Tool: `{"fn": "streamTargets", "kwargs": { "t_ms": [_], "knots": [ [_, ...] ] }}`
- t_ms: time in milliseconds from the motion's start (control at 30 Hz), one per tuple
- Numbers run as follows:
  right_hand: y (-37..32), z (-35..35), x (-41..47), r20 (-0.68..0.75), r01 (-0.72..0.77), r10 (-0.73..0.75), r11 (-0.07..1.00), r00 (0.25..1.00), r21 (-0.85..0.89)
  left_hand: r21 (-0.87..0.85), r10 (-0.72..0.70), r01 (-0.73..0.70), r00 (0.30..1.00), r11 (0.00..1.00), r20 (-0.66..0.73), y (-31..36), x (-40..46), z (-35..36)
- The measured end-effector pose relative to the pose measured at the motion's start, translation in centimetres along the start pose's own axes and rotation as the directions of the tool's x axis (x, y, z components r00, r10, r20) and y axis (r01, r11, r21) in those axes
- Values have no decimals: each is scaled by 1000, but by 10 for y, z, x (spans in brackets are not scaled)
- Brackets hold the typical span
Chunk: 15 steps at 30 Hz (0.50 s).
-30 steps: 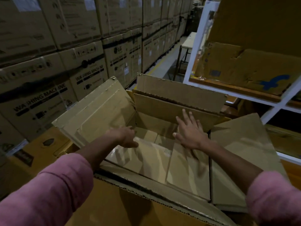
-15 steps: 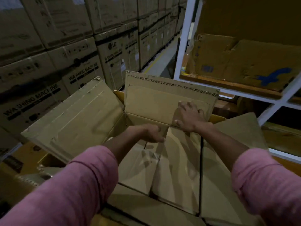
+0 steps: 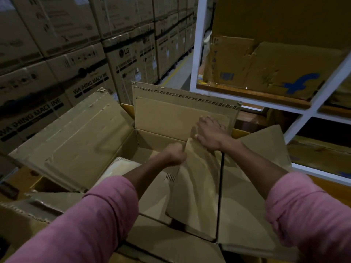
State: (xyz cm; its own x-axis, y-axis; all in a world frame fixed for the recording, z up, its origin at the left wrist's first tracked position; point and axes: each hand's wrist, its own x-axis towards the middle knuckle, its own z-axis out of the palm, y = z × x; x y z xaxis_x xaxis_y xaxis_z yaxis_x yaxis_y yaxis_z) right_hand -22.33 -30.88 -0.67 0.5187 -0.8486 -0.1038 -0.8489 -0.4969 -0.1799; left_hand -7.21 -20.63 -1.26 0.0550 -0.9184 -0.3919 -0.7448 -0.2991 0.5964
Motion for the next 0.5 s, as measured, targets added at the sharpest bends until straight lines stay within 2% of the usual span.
{"fn": "streamTargets", "kwargs": {
  "t_ms": [33, 100, 167, 267, 367, 433, 500],
  "knots": [
    [1, -5, -2, -19, 8, -7, 999, 1000, 39, -146, 5, -14, 998, 989, -58, 4, -4, -1],
    [1, -19, -6, -79, 22, -13, 993, 997, 120, -442, 38, -50, 999, 896, -37, 15, -15, 1],
    [-1, -32, -11, -134, 22, 4, 982, 991, 190, -494, 158, -99, 984, 864, 80, 32, -26, 8],
    [-3, -45, -24, -141, -24, 41, 992, 989, 123, -288, 350, -266, 889, 920, 295, 64, -39, 36],
    [1, -42, -41, -59, -76, 69, 989, 996, -124, 40, 409, -497, 755, 867, 512, 86, -46, 67],
    [5, -33, -55, 53, -65, 77, 977, 996, -205, 172, 413, -568, 745, 805, 524, 90, -44, 75],
    [11, -21, -69, 187, -34, 75, 976, 979, -216, 184, 449, -580, 763, 794, 465, 86, -42, 69]
  ]
}}
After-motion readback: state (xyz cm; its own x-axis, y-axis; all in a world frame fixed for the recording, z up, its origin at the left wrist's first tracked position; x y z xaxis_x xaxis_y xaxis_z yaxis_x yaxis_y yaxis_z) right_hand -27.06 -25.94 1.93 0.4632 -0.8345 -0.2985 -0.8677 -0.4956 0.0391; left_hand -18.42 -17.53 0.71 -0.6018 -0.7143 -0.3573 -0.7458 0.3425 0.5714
